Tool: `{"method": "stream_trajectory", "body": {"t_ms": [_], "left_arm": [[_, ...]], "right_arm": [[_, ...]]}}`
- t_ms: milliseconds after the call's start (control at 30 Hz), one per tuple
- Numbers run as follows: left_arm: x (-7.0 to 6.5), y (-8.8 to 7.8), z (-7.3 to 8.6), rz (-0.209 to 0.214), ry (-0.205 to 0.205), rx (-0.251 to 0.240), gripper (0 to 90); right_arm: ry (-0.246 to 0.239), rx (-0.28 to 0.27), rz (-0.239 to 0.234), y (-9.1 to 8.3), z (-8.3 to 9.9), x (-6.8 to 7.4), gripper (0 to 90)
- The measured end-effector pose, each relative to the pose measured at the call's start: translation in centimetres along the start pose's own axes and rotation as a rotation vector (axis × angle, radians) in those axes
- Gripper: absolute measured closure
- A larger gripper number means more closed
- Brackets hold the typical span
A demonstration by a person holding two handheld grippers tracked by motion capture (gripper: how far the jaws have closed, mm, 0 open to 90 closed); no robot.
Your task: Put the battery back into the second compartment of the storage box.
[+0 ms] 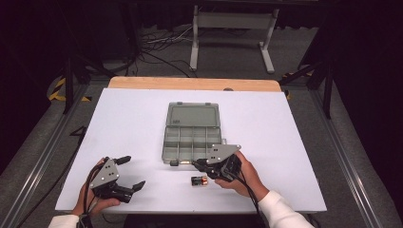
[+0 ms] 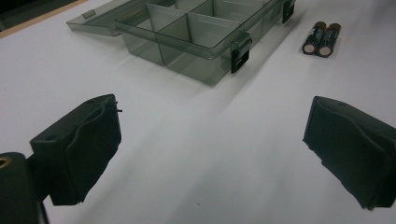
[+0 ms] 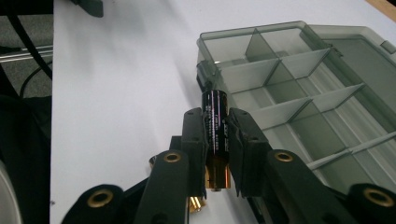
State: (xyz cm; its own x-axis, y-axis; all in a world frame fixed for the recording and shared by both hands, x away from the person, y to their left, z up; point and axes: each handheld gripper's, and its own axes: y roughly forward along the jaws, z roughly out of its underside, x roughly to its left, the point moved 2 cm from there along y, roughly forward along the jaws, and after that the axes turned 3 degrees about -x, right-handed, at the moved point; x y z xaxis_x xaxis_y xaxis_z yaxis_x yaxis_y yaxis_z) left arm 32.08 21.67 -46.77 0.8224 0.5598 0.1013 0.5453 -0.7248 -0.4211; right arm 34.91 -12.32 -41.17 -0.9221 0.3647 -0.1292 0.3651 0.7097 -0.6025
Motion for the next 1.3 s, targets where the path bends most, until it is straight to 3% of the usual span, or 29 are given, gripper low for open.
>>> {"method": "stream_trajectory", "body": {"t_ms": [233, 667, 1300], "left_arm": [[0.1, -0.1, 0.0, -0.006, -0.004, -0.005, 4.2], [0.1, -0.1, 0.0, -0.010, -0.005, -0.010, 4.2], [0.1, -0.2, 0.0, -0.012, -0.003, -0.015, 4.2]], "right_arm": [[0.005, -0.015, 0.014, 0.4, -0.6, -0.8, 77.8], [0.055, -0.038, 0.076, 1.0, -2.1, -4.0, 77.8], [0.086, 0.004, 0.112, 3.5, -4.3, -6.1, 77.8]]}}
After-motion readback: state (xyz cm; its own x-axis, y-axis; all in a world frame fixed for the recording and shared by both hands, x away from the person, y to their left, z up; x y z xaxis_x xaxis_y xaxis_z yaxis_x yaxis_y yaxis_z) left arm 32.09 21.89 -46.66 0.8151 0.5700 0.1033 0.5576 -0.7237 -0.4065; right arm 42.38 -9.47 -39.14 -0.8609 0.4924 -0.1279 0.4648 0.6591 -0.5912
